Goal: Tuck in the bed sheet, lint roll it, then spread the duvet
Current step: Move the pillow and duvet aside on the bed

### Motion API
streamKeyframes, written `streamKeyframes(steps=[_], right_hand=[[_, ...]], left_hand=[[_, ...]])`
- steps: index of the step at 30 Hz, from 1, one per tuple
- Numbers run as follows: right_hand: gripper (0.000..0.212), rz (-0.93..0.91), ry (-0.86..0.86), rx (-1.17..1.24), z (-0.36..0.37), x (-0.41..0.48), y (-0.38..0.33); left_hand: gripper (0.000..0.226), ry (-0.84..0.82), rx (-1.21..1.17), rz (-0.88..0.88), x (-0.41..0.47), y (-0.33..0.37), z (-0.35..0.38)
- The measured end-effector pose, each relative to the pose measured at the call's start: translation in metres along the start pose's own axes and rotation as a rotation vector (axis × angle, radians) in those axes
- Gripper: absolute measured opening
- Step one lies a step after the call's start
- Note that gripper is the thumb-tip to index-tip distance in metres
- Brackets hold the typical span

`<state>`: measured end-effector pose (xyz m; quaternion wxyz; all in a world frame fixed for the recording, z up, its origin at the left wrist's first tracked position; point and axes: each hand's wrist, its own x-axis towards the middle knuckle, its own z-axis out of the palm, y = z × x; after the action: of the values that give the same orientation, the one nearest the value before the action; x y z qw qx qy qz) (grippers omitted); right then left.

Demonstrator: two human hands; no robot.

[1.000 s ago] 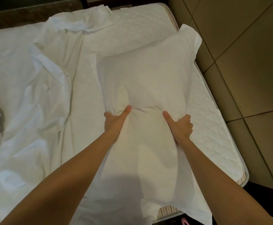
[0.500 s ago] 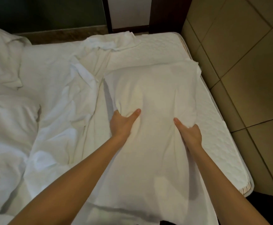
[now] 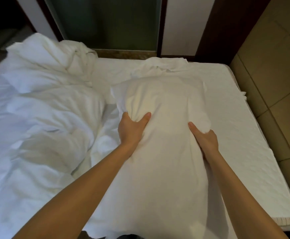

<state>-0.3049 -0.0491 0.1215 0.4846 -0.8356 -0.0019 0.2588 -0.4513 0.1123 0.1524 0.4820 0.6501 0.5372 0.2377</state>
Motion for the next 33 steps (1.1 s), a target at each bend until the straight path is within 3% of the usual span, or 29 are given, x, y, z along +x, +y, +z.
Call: streamKeyframes(steps=[7, 14, 21, 33], right_hand=[[0.072, -0.149, -0.09, 0.003, 0.081, -0.098, -0.046], [0.075, -0.211, -0.212, 0.057, 0.161, -0.169, -0.084], [0.084, -0.312, -0.413, 0.017, 0.264, -0.21, -0.145], [0.071, -0.365, -0.652, -0.041, 0.462, -0.236, -0.233]], left_hand=[[0.061, 0.11, -0.047, 0.072, -0.004, -0.02, -0.136], [0.065, 0.23, -0.068, 0.05, 0.005, -0.031, -0.249], [0.066, 0.421, -0.123, -0.003, 0.04, -0.055, -0.35], [0.065, 0.626, -0.128, -0.121, 0.156, -0.09, -0.493]])
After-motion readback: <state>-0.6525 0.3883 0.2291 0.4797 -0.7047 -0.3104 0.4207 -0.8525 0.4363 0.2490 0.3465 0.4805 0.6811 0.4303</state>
